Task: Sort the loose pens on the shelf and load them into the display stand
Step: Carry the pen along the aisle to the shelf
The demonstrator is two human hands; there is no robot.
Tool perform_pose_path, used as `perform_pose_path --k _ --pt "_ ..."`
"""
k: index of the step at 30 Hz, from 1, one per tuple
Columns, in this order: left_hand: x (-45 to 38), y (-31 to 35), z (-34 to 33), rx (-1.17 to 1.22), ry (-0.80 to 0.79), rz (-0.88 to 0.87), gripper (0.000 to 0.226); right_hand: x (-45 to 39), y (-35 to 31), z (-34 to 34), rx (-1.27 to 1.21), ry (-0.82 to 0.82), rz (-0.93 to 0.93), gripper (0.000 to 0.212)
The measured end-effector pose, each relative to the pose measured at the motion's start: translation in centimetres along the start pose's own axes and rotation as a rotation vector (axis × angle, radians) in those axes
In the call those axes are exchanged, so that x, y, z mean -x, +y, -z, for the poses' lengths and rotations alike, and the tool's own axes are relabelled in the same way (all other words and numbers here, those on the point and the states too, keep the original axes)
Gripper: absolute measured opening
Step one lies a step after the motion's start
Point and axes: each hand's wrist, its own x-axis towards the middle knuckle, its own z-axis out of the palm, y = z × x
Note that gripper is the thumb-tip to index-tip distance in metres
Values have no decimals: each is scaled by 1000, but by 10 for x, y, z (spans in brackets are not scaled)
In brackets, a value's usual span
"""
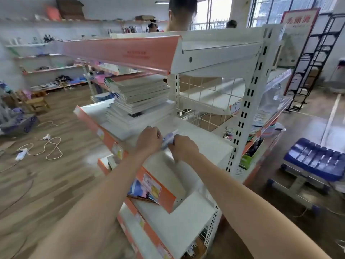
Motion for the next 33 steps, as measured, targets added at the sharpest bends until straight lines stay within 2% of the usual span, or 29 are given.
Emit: perform_pose_path --k 4,9,12,15,16,18,21,27,33 --pt "-4 -4 -9 -125 -100 12 24 -13 -12 -5 -44 23 -130 41" --pt "-5 -6 -13 -169 -97 -34 22 -24 -17 -14 66 56 -201 44" --pt "-5 -5 -11 -184 -173 -39 14 -21 -16 -5 116 -13 -186 22" --pt "-1 -2 -8 -209 -261 -16 27 -11 -4 5 125 -52 -148 12" --pt "2 1 -6 -202 -287 -12 28 -7 3 8 101 -55 -144 16" --pt "11 9 -3 -160 -316 -44 32 6 19 12 35 -52 -144 27" --pt "31 29 -6 -60 -304 -128 17 36 47 22 -75 -24 -183 34" --pt "72 92 -26 105 -399 -257 13 108 115 47 -276 81 -356 18" --pt "113 154 -81 395 -604 -212 11 186 200 45 -510 288 -657 11"
